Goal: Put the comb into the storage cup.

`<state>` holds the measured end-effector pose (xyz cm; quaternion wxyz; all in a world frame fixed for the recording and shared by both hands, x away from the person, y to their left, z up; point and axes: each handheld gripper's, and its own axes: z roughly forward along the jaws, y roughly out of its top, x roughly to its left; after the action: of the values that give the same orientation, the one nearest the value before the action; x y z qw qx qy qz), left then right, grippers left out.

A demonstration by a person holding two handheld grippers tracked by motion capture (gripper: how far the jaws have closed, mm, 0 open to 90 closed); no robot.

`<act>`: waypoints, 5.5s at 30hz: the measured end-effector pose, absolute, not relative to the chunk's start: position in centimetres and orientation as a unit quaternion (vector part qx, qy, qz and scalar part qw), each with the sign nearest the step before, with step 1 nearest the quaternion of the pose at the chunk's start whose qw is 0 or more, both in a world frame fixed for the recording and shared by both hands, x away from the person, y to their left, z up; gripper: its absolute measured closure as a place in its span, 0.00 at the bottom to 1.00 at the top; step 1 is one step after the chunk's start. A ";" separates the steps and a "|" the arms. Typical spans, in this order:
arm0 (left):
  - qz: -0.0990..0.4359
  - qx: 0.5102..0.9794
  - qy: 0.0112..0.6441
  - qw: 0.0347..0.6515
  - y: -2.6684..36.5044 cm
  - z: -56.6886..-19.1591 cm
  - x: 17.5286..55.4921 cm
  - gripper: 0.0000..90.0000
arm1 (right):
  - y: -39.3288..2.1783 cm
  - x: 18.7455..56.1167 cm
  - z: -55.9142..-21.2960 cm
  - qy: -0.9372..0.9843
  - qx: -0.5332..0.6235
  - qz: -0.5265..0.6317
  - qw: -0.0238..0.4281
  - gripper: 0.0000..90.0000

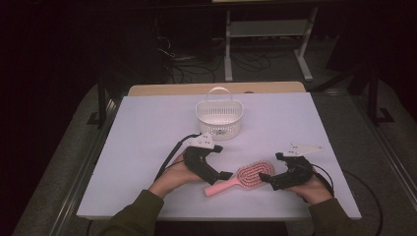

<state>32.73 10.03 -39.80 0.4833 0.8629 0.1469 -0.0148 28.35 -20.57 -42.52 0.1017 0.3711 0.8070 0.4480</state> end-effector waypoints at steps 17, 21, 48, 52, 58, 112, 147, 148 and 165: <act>-0.018 0.864 0.138 0.483 8.0 -39.8 33.0 0.00 | -20.6 28.4 -42.5 0.805 0.371 0.450 0.104 0.00; -0.017 0.865 0.137 0.482 7.7 -39.9 32.7 0.00 | -20.7 28.4 -42.5 0.805 0.373 0.450 0.104 0.00; 0.003 0.911 0.117 0.395 6.7 -41.5 31.6 0.00 | -20.9 28.4 -42.5 0.803 0.375 0.450 0.108 0.00; 0.006 0.917 0.118 0.381 6.6 -41.8 31.6 0.01 | -20.9 28.4 -42.5 0.803 0.376 0.450 0.108 0.00; 0.008 0.925 0.119 0.362 6.4 -42.1 31.5 0.03 | -20.9 28.4 -42.5 0.803 0.376 0.449 0.108 0.00; 0.022 0.950 0.118 0.289 4.9 -43.4 30.5 0.68 | -20.8 28.4 -42.5 0.805 0.376 0.447 0.106 0.00; 0.022 0.949 0.132 0.287 4.9 -43.4 30.8 0.78 | -20.9 28.4 -42.5 0.805 0.376 0.447 0.107 0.00; 0.021 0.948 0.133 0.287 4.9 -43.3 30.8 0.78 | -20.9 28.4 -42.5 0.804 0.377 0.447 0.107 0.00; 0.016 0.936 0.159 0.314 7.1 -42.9 31.8 0.78 | -21.0 28.4 -42.5 0.802 0.378 0.451 0.107 0.00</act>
<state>31.80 7.08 -42.87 0.3136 0.9360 0.1591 0.0158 28.40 -21.00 -42.50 0.1065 0.3783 0.8016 0.4505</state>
